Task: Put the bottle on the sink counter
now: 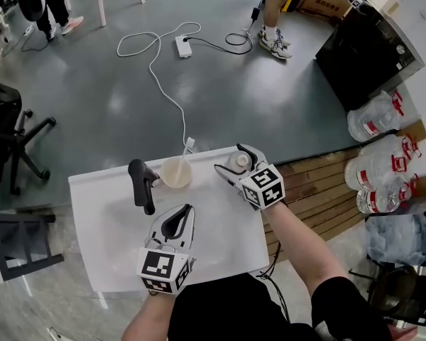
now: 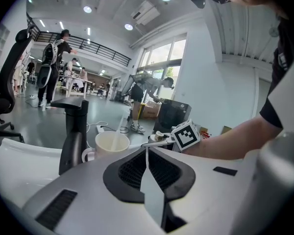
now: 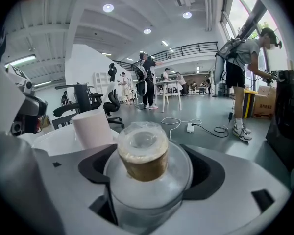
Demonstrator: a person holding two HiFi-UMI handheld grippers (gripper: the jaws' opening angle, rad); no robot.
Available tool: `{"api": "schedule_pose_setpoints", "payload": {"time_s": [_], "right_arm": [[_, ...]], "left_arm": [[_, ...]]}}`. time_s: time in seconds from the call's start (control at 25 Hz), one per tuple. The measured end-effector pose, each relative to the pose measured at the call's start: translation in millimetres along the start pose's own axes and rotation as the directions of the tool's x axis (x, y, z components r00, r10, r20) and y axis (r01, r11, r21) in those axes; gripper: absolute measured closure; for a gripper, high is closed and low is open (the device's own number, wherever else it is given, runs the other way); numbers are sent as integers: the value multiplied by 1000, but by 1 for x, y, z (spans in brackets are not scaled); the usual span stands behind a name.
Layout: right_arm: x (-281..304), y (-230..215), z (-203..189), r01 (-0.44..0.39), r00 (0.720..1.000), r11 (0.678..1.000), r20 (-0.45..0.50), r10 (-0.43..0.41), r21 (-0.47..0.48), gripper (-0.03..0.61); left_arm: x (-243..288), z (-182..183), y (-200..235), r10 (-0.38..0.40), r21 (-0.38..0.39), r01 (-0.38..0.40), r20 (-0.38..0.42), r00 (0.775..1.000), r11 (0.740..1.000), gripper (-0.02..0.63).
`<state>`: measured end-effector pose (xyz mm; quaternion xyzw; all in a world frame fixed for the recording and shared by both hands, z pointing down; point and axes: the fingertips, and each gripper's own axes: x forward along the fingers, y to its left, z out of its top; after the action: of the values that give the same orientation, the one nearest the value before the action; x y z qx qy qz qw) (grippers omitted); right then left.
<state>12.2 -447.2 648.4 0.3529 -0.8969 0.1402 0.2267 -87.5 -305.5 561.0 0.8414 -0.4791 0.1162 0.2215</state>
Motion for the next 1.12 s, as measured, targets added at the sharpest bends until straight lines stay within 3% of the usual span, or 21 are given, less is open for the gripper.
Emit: {"api": "schedule_pose_setpoints", "payload": {"time_s": [0.84,1.12], "right_arm": [[-34,-3,12,2,998,1000,68,-4,27,184],[-59,-1,25,9,995,1000,99,-11,18,185]], "left_arm": [[-10,0,-19,6,14,-6,14,1000,1000,592],[-22,11,-21,39,17,-40,42,998,999,592]]}}
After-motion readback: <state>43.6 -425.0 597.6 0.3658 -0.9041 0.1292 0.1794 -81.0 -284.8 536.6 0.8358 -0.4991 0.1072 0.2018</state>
